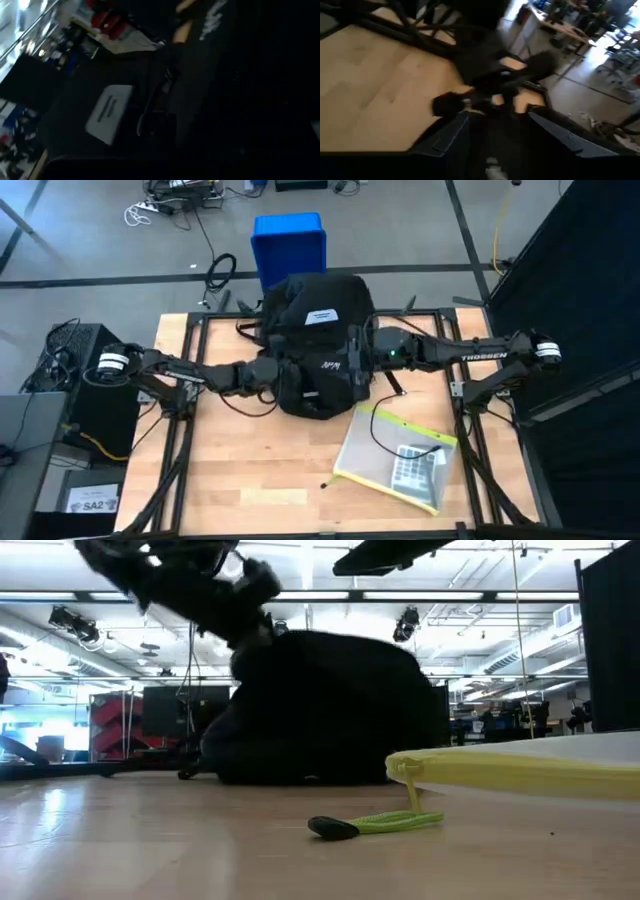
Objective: Unpack backpack
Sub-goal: Remove the cellphone from the backpack
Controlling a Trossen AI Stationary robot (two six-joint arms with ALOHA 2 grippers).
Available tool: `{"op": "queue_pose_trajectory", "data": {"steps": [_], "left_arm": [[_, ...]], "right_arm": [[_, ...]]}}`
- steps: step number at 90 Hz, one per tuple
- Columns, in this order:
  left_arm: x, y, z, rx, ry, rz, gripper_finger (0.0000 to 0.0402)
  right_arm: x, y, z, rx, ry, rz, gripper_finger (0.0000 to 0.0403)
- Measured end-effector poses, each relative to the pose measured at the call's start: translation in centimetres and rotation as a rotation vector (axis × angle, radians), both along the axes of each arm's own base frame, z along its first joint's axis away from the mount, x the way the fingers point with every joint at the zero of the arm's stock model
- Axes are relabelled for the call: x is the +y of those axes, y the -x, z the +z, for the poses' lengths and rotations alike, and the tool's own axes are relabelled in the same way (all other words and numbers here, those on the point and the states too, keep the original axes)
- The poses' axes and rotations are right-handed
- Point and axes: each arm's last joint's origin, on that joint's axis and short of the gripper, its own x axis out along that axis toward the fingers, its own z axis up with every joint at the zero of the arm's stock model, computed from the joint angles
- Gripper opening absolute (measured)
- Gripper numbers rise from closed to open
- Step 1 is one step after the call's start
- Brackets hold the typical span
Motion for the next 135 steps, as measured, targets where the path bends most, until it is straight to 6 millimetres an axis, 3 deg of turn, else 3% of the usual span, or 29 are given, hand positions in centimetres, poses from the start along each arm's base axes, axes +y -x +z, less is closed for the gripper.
{"op": "queue_pose_trajectory", "data": {"steps": [19,30,41,50,74,87,108,118,135], "left_arm": [[1.5,-0.6,1.9,-0.092,0.061,0.062,0.0001],[2.0,-0.6,2.2,-0.120,0.092,0.067,0.0001],[2.7,-0.5,2.1,-0.139,0.141,0.071,0.0000],[3.2,-0.4,1.8,-0.125,0.168,0.080,0.0000],[4.0,-0.2,1.7,-0.139,0.212,0.088,0.0000],[5.1,0.0,1.7,-0.166,0.236,0.130,0.0000],[7.0,0.7,1.3,-0.166,0.290,0.207,0.0000],[7.5,0.8,1.3,-0.184,0.338,0.189,0.0000],[7.5,0.8,1.2,-0.179,0.354,0.174,0.0000]], "right_arm": [[2.3,-1.2,-1.5,0.046,-0.049,0.099,0.0186],[2.3,-3.0,-4.5,0.146,-0.057,0.092,0.0195],[1.7,-5.0,-8.1,0.234,-0.107,0.085,0.0197],[1.0,-6.1,-9.7,0.237,-0.176,0.114,0.0194],[-2.2,-7.2,-13.7,0.334,-0.220,-0.006,0.0192],[-2.4,-7.3,-14.2,0.349,-0.220,-0.016,0.0193],[2.1,-8.3,-10.4,0.202,-0.164,0.099,0.0181],[2.1,-8.9,-11.8,0.234,-0.098,0.027,0.0184],[-0.8,-8.9,-14.7,0.360,-0.102,-0.176,0.0198]]}}
